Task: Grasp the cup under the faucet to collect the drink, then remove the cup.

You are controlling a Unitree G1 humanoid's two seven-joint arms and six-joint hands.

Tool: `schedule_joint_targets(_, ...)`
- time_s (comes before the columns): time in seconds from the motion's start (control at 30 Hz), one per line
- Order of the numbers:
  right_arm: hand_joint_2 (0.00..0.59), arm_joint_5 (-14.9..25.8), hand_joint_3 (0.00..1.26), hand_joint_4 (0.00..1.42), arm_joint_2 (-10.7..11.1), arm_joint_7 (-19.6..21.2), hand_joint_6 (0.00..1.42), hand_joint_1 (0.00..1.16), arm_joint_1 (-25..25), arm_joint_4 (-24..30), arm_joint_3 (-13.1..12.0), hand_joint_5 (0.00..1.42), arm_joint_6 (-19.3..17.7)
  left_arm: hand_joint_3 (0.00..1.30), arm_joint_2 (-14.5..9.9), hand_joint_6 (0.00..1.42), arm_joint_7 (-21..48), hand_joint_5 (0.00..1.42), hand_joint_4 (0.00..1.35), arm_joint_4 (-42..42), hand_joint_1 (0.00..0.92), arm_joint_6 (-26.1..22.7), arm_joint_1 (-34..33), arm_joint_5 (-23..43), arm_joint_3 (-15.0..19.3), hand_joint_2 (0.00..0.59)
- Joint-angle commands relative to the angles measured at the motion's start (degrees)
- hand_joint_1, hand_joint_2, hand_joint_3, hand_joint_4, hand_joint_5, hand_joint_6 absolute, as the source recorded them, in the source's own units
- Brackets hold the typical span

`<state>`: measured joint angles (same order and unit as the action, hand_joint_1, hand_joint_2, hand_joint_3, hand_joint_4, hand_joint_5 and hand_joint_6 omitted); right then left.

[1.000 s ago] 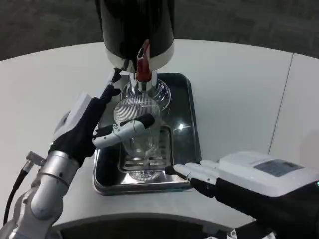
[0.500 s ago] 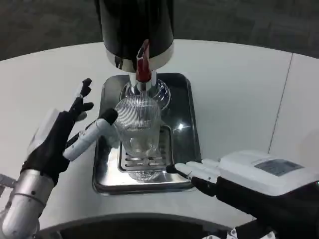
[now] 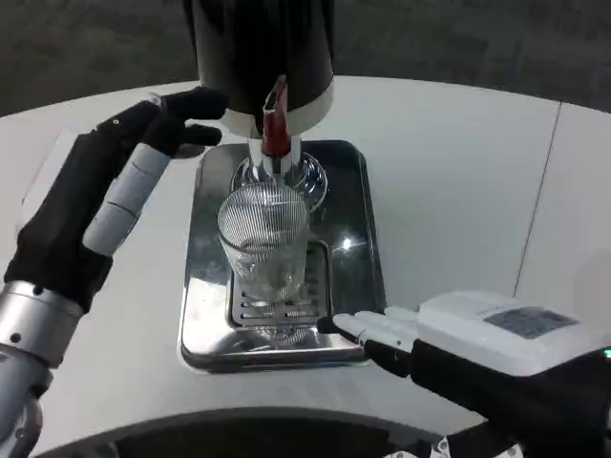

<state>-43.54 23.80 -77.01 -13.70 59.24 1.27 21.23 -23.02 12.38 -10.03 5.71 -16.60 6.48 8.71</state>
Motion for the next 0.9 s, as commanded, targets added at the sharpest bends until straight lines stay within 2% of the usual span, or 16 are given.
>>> schedule_joint_targets(0.03,0.446,-0.4,0.0,0.0,-0.4,-0.2,0.0,0.44,0.9,0.8,-0.3,0.0,-0.5,0.41,0.0,0.3,1.0,0.35,0.31,-2.7,0.0,-1.7,-0.9,1.4,0.6,0.096)
schedule_joint_targets(0.27,0.446,-0.3,0.0,0.0,-0.6,-0.2,0.0,0.44,1.2,0.8,-0.9,0.0,-0.9,0.38,0.1,0.28,2.0,0.33,0.26,-2.2,0.0,-2.7,-4.2,1.8,-0.4,0.092)
schedule_joint_targets(0.37,0.448,-0.2,0.0,0.0,-0.6,-0.2,0.0,0.45,1.1,0.8,-1.0,0.0,-0.9,0.31,-0.1,0.23,2.9,0.28,0.19,-2.1,0.0,-3.2,-5.8,1.8,-1.2,0.089)
schedule_joint_targets(0.9,0.454,-0.6,0.0,0.0,-0.6,0.0,0.0,0.45,0.8,0.8,-0.5,0.0,-0.1,0.18,-0.5,0.16,8.1,0.22,0.14,-0.6,0.0,-5.8,-10.7,2.0,-3.6,0.088)
